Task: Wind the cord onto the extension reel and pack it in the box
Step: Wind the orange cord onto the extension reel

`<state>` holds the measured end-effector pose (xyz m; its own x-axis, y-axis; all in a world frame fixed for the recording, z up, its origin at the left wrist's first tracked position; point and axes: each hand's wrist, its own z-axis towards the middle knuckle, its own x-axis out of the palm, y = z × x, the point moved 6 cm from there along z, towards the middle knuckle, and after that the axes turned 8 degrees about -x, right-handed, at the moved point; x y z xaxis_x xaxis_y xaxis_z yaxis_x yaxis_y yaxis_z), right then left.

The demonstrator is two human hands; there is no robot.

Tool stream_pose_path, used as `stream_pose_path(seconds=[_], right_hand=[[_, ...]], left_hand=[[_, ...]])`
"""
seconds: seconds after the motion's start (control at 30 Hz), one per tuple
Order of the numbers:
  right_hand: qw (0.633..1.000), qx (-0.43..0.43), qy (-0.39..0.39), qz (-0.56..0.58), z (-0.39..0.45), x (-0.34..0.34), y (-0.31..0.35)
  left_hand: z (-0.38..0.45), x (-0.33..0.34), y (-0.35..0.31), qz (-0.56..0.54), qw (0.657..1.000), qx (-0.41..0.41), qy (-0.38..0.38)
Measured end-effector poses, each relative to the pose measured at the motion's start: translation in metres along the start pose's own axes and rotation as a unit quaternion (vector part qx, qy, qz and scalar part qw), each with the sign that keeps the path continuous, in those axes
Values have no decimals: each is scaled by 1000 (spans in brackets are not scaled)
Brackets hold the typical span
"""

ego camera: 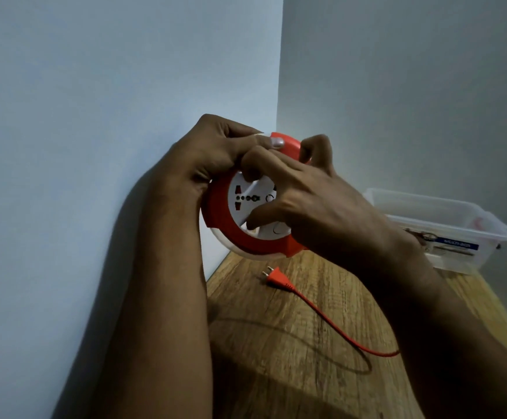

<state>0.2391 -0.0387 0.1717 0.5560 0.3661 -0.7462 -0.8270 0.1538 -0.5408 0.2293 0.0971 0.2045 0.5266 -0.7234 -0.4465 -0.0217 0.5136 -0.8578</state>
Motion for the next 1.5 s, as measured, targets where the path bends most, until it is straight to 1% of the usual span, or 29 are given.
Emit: stream_pose_path(seconds=[0.17,0.3,0.43,0.6,0.67,0.73,0.8,0.87,0.93,1.0,1.07,1.1,1.27,1.37,1.5], right_hand=[[998,-1,-59,-4,-4,-7,-7],[996,29,-76,-40,-3,-8,-11],[988,85,-131,11,-4,-5,-12],[960,175,-198,91,-4,-3,-14],[963,172,-183,102,-2,-7,-13],[969,151,-162,108,-3,-21,-14],[978,111,-155,89,-6,-39,-16],[987,52,-137,72,-10,-48,-14],[993,3,-88,78,-9,-44,-9],[999,-21,-16,45,-5,-31,-1],[999,-9,40,-2,-3,-17,1],[999,3,46,-10,-2,-13,1],[999,19,-25,-14,0,-9,-5],[997,46,-57,-12,0,-11,-7],[994,74,-82,-2,0,-12,-8]], left_hand=[[2,-1,1,-12,1000,5,-5],[4,0,1,-3,1000,4,-8],[3,1,3,-5,1000,-5,-15],[4,-1,4,-29,998,-21,-41],[6,-2,7,-29,998,-26,-53],[5,-5,9,-25,998,-27,-52],[6,-7,9,-20,999,-11,-39],[4,-10,7,-11,999,2,-39],[2,-9,6,5,999,4,-38],[1,-7,3,5,1000,5,-28],[0,-5,1,3,1000,5,-18],[1,-4,1,4,1000,6,-15],[5,-4,4,0,1000,11,-17],[6,-5,2,3,1000,20,-18],[3,-1,-1,6,1000,22,-11]])
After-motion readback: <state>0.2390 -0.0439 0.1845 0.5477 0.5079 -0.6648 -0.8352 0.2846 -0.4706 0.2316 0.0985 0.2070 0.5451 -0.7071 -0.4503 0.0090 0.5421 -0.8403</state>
